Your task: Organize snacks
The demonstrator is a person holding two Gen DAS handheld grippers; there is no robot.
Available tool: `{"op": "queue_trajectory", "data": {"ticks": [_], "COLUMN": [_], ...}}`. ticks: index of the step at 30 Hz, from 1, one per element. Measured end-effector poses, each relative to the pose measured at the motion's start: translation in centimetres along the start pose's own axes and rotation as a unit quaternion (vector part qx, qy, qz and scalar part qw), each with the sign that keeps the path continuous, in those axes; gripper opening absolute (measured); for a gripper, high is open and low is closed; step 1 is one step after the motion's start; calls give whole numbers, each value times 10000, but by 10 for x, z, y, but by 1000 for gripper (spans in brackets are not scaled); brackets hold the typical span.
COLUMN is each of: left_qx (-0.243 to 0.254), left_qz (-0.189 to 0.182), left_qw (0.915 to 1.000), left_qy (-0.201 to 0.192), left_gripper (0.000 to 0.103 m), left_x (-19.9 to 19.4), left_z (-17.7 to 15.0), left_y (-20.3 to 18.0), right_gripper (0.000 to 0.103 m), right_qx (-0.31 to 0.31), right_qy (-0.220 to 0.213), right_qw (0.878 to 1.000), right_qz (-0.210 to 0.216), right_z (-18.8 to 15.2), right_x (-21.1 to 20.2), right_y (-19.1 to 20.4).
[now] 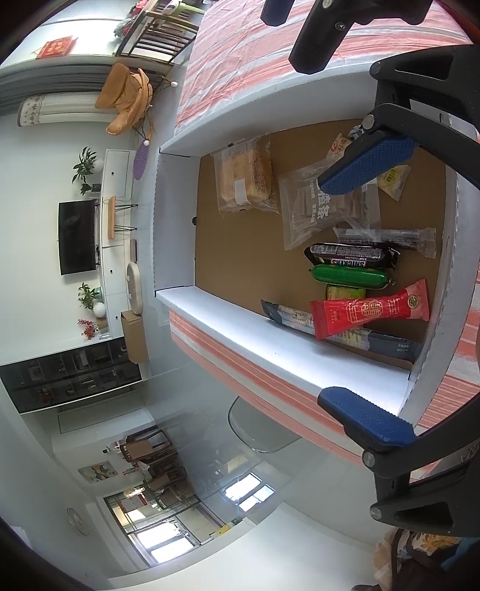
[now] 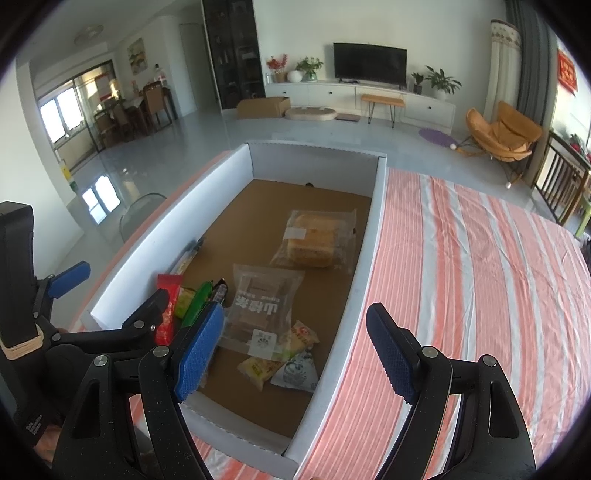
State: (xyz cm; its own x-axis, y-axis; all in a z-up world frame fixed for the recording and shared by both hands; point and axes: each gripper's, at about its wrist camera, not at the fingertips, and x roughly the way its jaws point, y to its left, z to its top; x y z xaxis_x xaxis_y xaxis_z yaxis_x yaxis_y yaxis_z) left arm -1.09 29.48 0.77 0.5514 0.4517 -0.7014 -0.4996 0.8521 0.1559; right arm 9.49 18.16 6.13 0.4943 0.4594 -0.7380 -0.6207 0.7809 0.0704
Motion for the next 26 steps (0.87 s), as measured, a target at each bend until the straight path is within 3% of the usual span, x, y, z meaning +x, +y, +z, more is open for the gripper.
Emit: {"op": "queue_trajectory", "data": {"ticks": [26], "left_qx": [15], "left_qz": [2], "left_qw": [10000], "left_qy": [3], "left_gripper": [103], "left_x": [5], "left_z": [-1], "left_y": [0], "right_gripper": [83], "right_qx": [-22], "right_qy": [39], "right_qw": [10000], "right_qz": [-26], "right_z": [-2], "right_x": [6], "right_y": [-2]}}
